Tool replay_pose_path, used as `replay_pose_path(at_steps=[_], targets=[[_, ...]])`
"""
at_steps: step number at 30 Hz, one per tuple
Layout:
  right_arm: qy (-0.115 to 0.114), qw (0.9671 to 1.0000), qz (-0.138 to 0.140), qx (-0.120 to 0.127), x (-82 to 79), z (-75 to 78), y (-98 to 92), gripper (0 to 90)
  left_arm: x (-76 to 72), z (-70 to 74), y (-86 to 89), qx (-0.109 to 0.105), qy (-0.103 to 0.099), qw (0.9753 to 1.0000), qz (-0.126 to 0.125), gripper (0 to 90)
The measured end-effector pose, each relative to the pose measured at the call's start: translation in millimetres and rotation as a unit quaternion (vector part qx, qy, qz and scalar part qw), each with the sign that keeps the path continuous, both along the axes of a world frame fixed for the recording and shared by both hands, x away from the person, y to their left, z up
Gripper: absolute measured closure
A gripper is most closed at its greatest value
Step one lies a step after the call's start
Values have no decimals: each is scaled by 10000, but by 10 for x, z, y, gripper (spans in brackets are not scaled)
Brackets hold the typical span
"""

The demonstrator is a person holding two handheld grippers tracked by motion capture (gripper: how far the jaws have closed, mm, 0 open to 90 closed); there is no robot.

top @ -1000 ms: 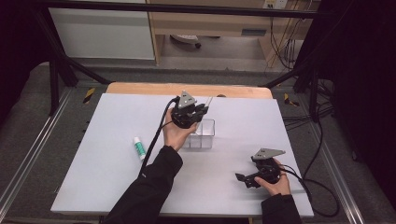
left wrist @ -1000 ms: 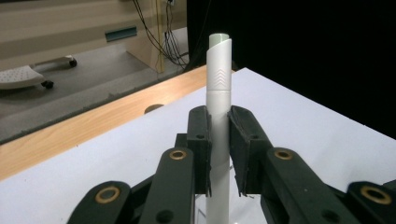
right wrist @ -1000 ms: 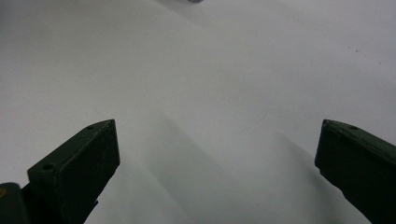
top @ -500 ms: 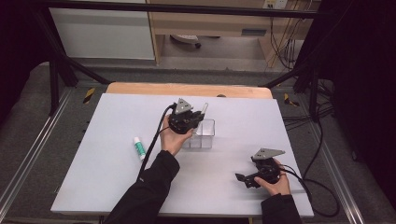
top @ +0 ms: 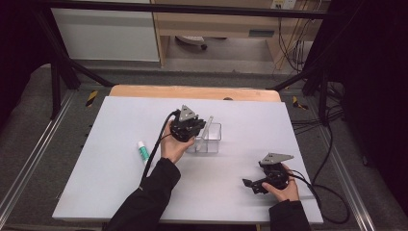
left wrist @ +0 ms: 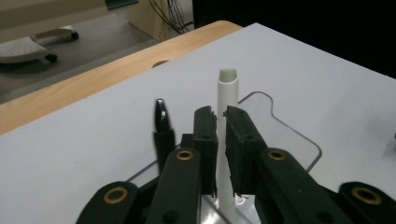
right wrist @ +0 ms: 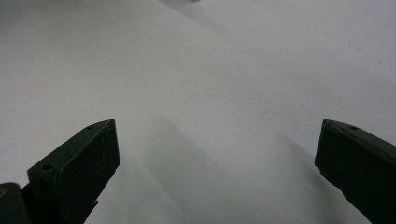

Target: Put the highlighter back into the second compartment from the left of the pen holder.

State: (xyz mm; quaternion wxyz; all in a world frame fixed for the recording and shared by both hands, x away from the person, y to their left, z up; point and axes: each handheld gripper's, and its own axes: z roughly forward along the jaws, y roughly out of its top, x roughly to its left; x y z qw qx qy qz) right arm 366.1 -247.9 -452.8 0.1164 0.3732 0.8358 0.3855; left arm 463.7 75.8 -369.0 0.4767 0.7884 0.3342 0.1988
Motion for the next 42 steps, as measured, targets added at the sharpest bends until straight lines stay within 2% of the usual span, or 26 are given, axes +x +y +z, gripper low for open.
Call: replay_pose_path(at_steps=[4, 7, 12, 16, 22, 26, 31, 36, 42], targets=[[0, 10000, -13, -14, 0, -3, 2, 5, -62, 102, 121, 38, 59, 10000, -55, 734], [14, 10000, -22, -3, -2, 7, -3, 5, -106, 151, 209, 16, 194, 9997, -115, 665], [0, 10000, -61, -22, -2, 14, -11, 5, -213, 203, 380, 142, 204, 9996, -137, 532], [-1, 10000, -53, -10, -2, 13, -10, 5, -281, 201, 512, 328, 298, 9989, -170, 445], [21, 10000, -54, -9, -4, 13, -5, 5, -386, 109, 772, 595, 518, 9968, -117, 297], [14, 10000, -29, -24, 1, 3, -4, 5, -440, 9, 919, 649, 638, 9958, -83, 223], [6, 10000, -45, -37, 2, -3, 1, 5, -487, -97, 1081, 794, 683, 9945, 4, 149], [23, 10000, -44, -37, 4, -3, 1, 6, -508, -174, 1256, 769, 773, 9940, 112, 134], [59, 10000, -62, -49, 2, -5, 4, 5, -443, -238, 1470, 794, 885, 9925, 286, 148]])
